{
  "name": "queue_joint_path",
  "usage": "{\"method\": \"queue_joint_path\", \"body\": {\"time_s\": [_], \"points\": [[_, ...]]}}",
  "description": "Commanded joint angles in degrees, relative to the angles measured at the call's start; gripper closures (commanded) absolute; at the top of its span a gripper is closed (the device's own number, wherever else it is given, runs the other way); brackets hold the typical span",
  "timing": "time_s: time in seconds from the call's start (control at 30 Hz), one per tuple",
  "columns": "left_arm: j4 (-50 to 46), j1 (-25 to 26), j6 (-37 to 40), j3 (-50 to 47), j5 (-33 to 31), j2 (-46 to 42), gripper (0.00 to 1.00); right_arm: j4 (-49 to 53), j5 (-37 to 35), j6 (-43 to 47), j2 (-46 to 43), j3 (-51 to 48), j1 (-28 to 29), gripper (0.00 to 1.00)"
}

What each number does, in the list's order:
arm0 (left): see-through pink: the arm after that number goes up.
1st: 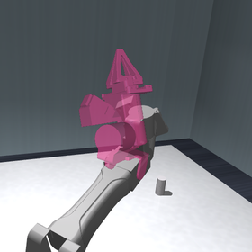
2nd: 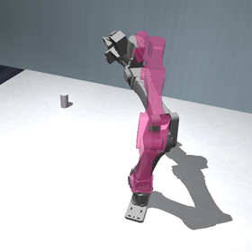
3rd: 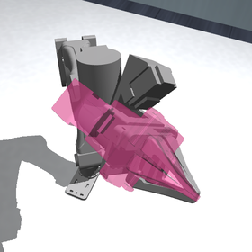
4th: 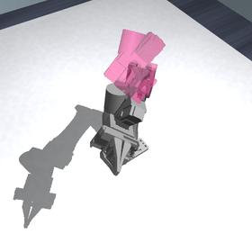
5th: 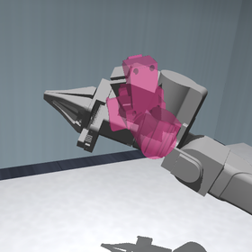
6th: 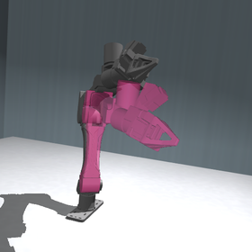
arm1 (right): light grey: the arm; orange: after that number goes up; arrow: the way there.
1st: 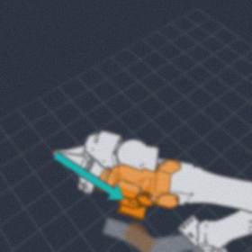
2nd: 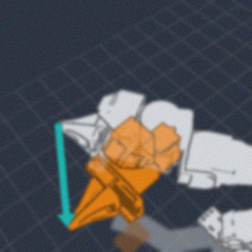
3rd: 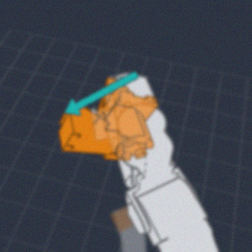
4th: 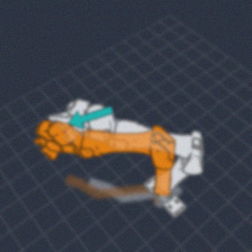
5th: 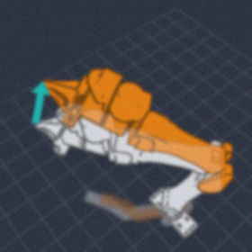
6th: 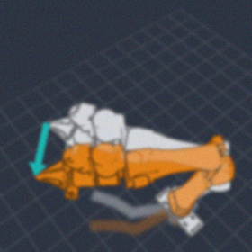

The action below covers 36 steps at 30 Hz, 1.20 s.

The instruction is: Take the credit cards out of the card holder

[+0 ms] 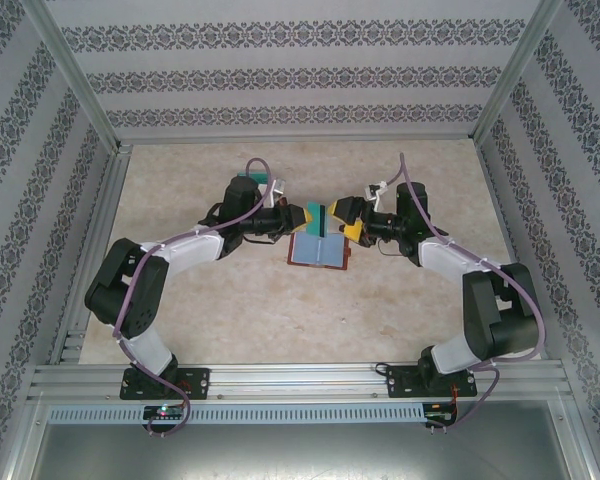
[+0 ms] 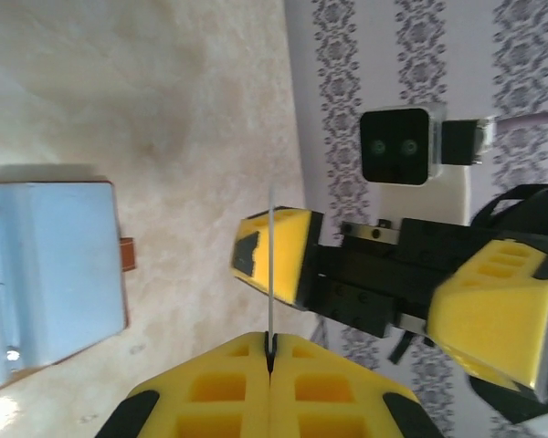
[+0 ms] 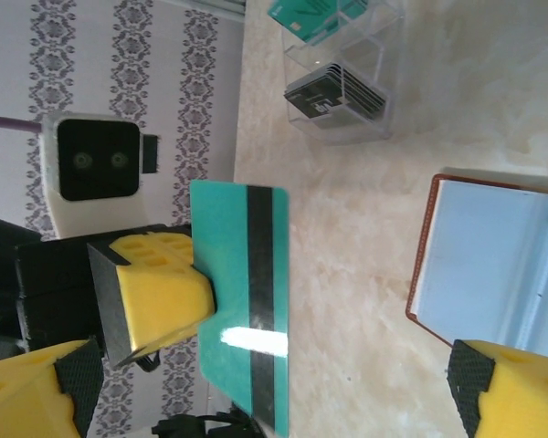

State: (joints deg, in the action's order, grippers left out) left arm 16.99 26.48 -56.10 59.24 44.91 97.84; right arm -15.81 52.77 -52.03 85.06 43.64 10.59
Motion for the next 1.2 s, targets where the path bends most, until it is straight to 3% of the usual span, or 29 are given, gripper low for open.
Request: {"method": "queue_joint_path", "body": {"time_s": [0.0,0.1,0.2,0.33,0.43,0.7,0.83,0.93,1.17], "points": [[-21.78,-0.90,17.58,7.02,-5.41,-3.58,1.00,6.02,-3.79,5.17,-3.91,-0.19,-0.52,0.02],[-35.52,-0.87,26.31,12.58,-13.30,-4.40,1.00,11.48,-6.73,8.59,-6.06,0.78,0.04,0.02],[-43.46,-0.86,32.05,16.28,-21.23,-5.09,1.00,14.24,-10.45,10.74,-8.33,0.92,1.17,0.02],[-48.90,-0.89,41.73,19.18,-29.56,-6.07,1.00,15.20,-14.16,12.10,-10.19,0.67,2.75,0.02],[-47.67,-0.75,52.04,18.49,-35.45,-7.95,1.00,15.07,-16.14,12.85,-11.45,0.33,3.72,0.02],[-29.95,-0.43,88.39,4.59,-35.77,-17.46,1.00,13.49,-22.08,17.48,-18.00,-2.16,5.32,0.02],[-35.57,-0.72,100.75,9.12,-38.73,-13.42,1.00,13.27,-24.57,19.05,-21.81,-4.11,5.49,0.02],[-34.41,-0.95,109.22,10.12,-40.59,-10.94,1.00,13.34,-25.33,19.34,-23.79,-5.03,5.49,0.02],[-33.53,-5.64,120.25,16.23,-38.11,-2.96,1.00,13.20,-25.92,18.42,-25.54,-6.24,5.80,0.02]]}}
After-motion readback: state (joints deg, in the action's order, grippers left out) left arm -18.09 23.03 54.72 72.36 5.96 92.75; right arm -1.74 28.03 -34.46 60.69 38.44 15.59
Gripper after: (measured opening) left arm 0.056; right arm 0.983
